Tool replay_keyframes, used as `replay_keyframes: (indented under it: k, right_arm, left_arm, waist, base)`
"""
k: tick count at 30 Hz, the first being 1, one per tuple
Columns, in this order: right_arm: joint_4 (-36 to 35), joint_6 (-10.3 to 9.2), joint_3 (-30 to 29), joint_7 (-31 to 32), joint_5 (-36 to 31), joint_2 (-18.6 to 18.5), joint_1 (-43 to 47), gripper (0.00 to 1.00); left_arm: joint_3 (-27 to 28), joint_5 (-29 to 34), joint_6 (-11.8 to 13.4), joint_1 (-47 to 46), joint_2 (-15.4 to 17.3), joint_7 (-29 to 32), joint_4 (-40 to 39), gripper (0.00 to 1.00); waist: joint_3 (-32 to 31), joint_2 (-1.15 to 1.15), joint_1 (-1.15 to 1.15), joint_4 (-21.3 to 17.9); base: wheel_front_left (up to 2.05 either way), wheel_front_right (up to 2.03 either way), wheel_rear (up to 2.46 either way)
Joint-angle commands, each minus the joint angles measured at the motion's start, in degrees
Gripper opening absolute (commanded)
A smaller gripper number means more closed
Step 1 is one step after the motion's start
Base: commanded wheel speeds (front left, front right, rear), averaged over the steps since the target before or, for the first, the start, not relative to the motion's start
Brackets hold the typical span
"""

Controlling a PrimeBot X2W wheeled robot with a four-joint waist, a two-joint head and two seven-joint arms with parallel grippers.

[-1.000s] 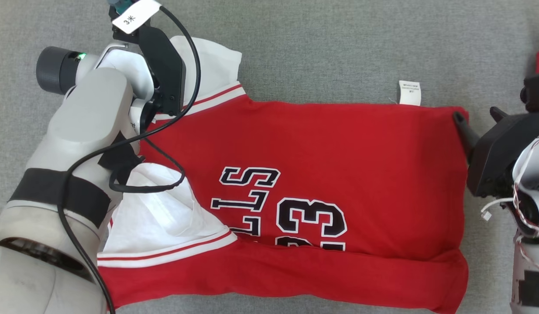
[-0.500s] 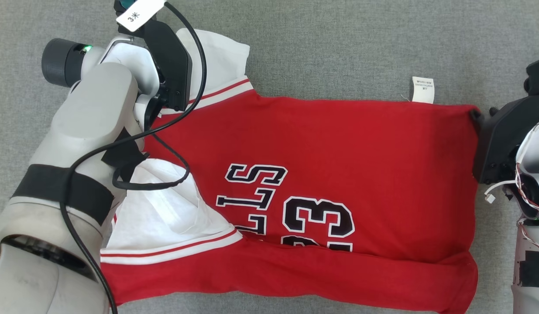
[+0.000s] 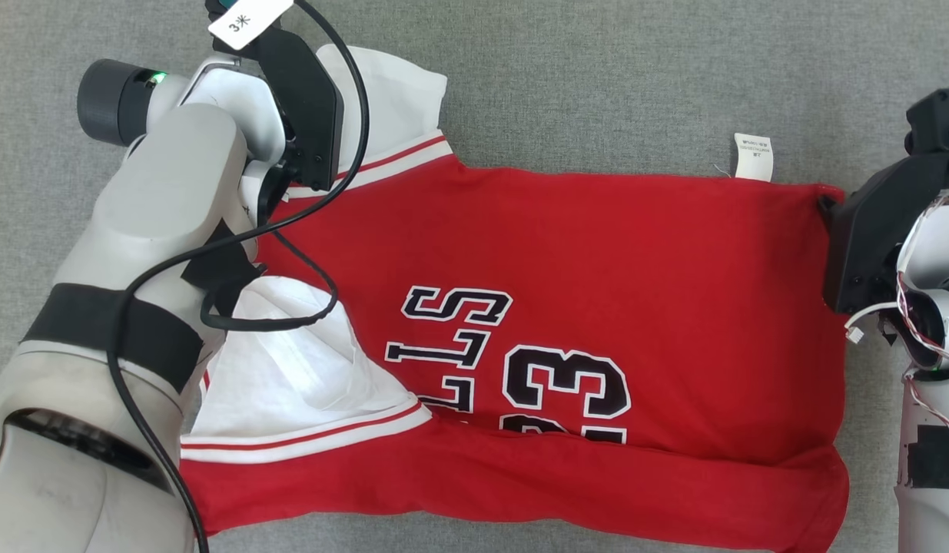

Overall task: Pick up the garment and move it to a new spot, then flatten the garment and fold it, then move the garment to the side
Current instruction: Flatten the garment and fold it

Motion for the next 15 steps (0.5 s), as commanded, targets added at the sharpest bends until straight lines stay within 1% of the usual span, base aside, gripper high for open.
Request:
replay_keyframes:
  k: [1, 5, 7, 8, 9, 10, 15]
  right_arm:
    - [0.94, 0.01, 0.45, 0.99, -0.62, 0.26, -0.13, 0.47]
    - [1.63, 0.01, 0.27, 2.83, -0.41, 0.25, 0.05, 0.47]
    - [2.18, 0.01, -0.02, 3.94, -0.65, 0.24, 0.35, 0.4]
    - [2.39, 0.01, -0.19, 4.27, -1.03, 0.22, 0.41, 0.31]
    - [2.58, 0.01, -0.33, 4.43, -1.35, 0.17, 0.4, 0.18]
    - [2.83, 0.0, -0.37, 4.59, -1.21, 0.11, 0.37, 0.0]
    - [3.67, -0.04, -1.1, 3.38, -2.56, -0.08, -0.43, 0.0]
  left_arm:
    - [-0.53, -0.59, 0.13, 0.65, 0.12, 0.56, 0.29, 0.0]
    - [-0.87, -1.0, 0.26, 0.68, 0.09, 0.65, -0.09, 0.0]
    - [-1.11, -1.21, 0.27, 0.74, 0.09, 0.72, -0.44, 0.0]
    - [-1.23, -1.33, 0.27, 0.72, 0.09, 0.76, -0.62, 0.0]
    - [-1.31, -1.49, 0.28, 0.66, 0.09, 0.73, -0.71, 0.0]
    - [-1.41, -1.57, 0.34, 0.59, 0.09, 0.65, -0.75, 0.0]
    - [-1.81, -2.05, 0.63, 0.11, 0.09, 0.35, -0.6, 0.0]
  waist:
    - [0.04, 0.0, 0.01, 0.07]
    - [0.09, 0.0, 0.01, 0.09]
    - [0.09, 0.0, 0.01, 0.13]
    - [0.11, 0.0, 0.01, 0.14]
    - [0.13, 0.0, 0.01, 0.15]
    - [0.16, 0.0, 0.01, 0.16]
    - [0.19, 0.0, 0.01, 0.05]
  base:
    - [0.0, 0.0, 0.0]
    - [0.0, 0.0, 0.0]
    - [0.0, 0.0, 0.0]
    - [0.0, 0.0, 0.0]
    - [0.0, 0.0, 0.0]
    - [0.0, 0.0, 0.0]
    - [0.0, 0.0, 0.0]
